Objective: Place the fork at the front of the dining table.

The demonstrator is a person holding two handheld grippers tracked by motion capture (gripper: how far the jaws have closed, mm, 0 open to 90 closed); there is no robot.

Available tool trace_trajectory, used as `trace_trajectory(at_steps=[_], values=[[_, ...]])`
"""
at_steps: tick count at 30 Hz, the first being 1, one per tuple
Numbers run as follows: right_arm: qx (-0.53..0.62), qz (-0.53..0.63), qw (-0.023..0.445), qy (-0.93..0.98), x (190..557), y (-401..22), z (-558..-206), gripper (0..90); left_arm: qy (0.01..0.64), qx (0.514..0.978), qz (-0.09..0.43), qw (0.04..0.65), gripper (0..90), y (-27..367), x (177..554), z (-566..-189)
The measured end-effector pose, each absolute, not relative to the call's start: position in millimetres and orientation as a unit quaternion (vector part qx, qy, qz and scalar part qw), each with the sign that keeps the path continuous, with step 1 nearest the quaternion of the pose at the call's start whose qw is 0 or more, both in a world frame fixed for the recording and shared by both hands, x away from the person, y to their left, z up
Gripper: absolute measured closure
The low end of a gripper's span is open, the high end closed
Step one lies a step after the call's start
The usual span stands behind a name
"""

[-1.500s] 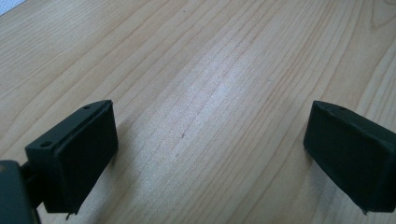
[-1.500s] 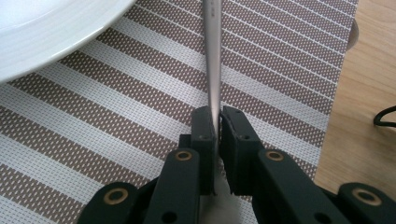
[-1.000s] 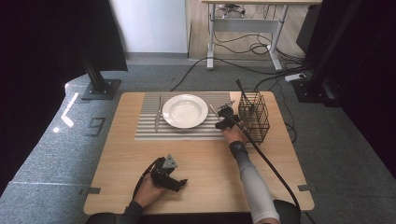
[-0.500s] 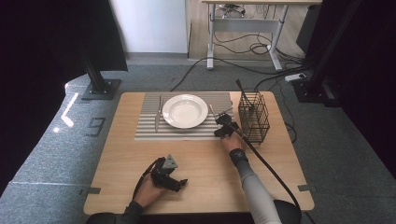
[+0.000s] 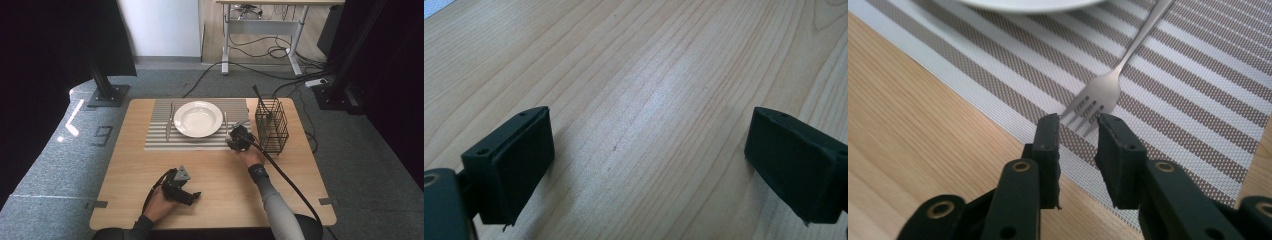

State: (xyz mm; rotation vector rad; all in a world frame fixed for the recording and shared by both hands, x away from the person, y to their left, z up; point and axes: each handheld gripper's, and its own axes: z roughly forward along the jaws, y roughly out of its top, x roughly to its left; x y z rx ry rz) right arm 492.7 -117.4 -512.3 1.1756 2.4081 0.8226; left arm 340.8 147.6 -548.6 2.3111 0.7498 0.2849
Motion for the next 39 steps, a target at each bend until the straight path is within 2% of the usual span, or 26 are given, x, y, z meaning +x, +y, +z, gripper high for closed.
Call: trace_trajectory(at_steps=[3, 13, 19, 23, 27, 29, 32, 37, 39], values=[[0.412, 0.294, 0.173, 0.845, 496.3, -115.0, -517.3, 73.9, 0.288, 0.888, 0.109, 0.341, 5.5, 147.6, 340.8, -548.7], [0.416, 0.303, 0.173, 0.84, 516.3, -110.5, -518.8, 73.8, 0.288, 0.888, 0.109, 0.341, 5.5, 147.6, 340.9, -548.7], [0.427, 0.305, 0.174, 0.834, 531.1, -110.3, -519.2, 68.7, 0.289, 0.888, 0.11, 0.341, 5.4, 147.7, 341.0, -548.7], [0.426, 0.306, 0.186, 0.831, 530.5, -112.4, -515.3, 45.8, 0.289, 0.888, 0.11, 0.341, 5.4, 147.8, 341.0, -548.6], [0.405, 0.324, 0.19, 0.834, 521.6, -111.2, -505.2, 30.5, 0.289, 0.888, 0.11, 0.34, 5.4, 147.8, 341.0, -548.6], [0.4, 0.329, 0.188, 0.834, 519.5, -111.2, -503.2, 27.6, 0.289, 0.888, 0.11, 0.341, 5.3, 147.7, 341.0, -548.7], [0.397, 0.344, 0.179, 0.832, 510.7, -112.4, -495.9, 16.8, 0.29, 0.888, 0.109, 0.341, 5.2, 147.7, 341.0, -548.7], [0.396, 0.354, 0.159, 0.832, 498.9, -116.4, -489.8, 11.5, 0.291, 0.888, 0.11, 0.34, 4.8, 147.7, 341.3, -548.7], [0.393, 0.355, 0.167, 0.832, 488.4, -118.6, -486.4, 4.5, 0.293, 0.888, 0.11, 0.338, 4.0, 147.6, 341.5, -548.7]])
